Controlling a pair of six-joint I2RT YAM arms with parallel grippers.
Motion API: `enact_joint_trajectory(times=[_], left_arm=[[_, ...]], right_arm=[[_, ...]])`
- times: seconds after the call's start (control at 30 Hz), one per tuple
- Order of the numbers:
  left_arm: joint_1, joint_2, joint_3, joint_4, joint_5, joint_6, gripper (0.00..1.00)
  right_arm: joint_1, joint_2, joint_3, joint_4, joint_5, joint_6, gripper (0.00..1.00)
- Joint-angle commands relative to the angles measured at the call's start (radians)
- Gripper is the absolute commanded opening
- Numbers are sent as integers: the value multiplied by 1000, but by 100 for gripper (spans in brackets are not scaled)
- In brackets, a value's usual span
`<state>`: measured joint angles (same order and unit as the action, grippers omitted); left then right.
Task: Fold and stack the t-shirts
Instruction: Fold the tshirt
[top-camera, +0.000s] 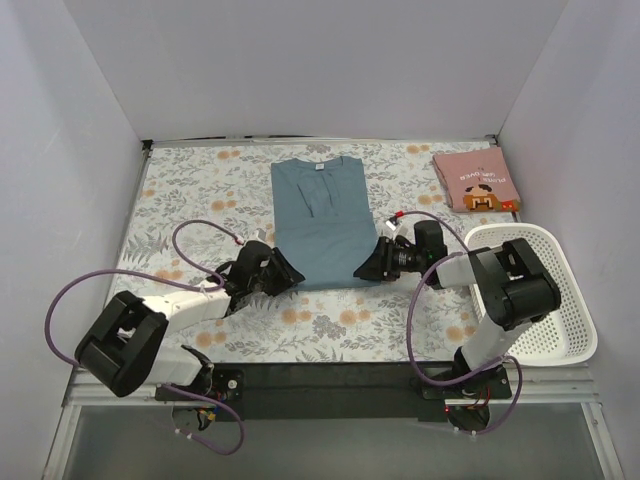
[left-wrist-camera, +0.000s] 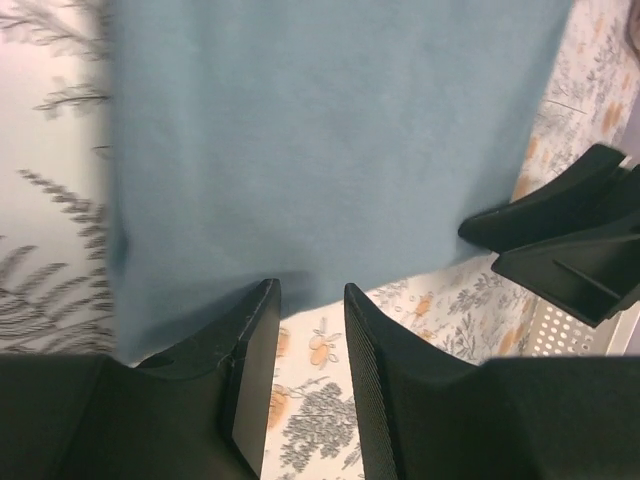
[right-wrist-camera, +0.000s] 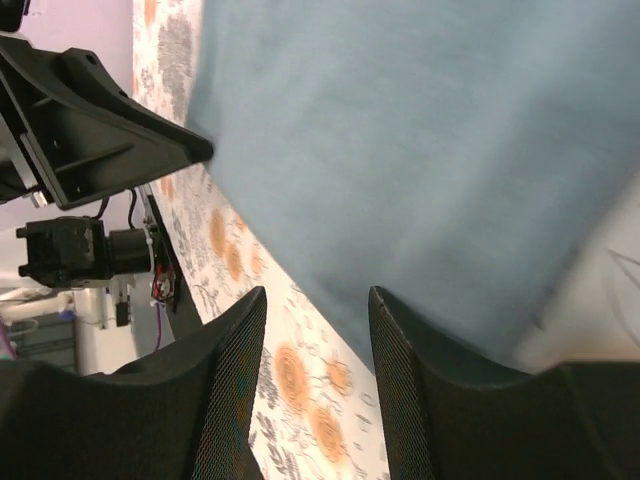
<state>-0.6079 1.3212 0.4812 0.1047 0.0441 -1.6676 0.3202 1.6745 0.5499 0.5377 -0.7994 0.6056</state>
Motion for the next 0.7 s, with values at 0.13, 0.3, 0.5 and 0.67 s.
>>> enact_joint_trajectory(times=[0.13,0.3,0.5,0.67], left_arm=[[147,-14,-188,101,71,-161,29],[154,-157,-193,58,79,-149,28],[152,-221,-125,64,85,-115,29],[154,-140,-73,64,85,-109,30]], right_arm=[[-101,102,-125,263,-78,75,51],[-98,-17,-134,260,-107,117,51],[28,-85,-41,291,-97,220,52],[161,36,42,542,-43,376,53]])
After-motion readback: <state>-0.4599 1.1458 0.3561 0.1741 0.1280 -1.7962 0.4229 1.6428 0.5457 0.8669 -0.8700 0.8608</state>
